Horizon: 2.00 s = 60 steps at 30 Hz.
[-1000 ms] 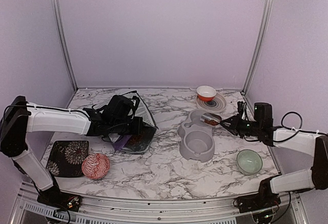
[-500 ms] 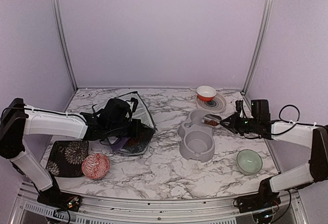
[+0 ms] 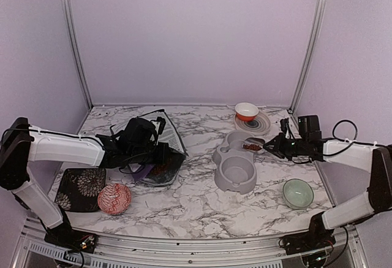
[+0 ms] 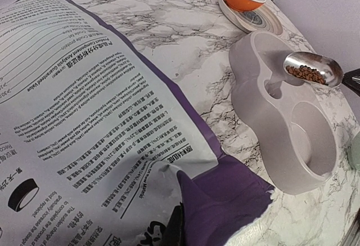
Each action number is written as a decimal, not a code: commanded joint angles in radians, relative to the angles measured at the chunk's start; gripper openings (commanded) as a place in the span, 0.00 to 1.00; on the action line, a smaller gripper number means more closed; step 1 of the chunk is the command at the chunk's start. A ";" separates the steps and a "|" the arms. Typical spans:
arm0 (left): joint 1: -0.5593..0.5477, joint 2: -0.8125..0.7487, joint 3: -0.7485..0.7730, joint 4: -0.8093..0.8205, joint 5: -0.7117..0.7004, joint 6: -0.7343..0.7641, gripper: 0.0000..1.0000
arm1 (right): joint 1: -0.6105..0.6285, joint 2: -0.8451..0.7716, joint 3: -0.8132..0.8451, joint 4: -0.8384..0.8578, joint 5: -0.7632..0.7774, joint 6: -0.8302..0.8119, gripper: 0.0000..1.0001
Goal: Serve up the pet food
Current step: Place the pet food in the pet food bowl.
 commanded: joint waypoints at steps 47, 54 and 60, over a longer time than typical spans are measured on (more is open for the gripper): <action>-0.006 -0.009 0.024 0.054 0.005 0.017 0.00 | 0.159 0.056 0.322 -0.357 0.309 -0.154 0.00; -0.005 0.026 0.078 0.000 -0.063 -0.020 0.00 | 0.160 0.029 0.331 -0.337 0.329 -0.151 0.00; -0.005 0.058 0.124 -0.034 -0.065 -0.035 0.00 | 0.160 0.006 0.313 -0.310 0.294 -0.142 0.00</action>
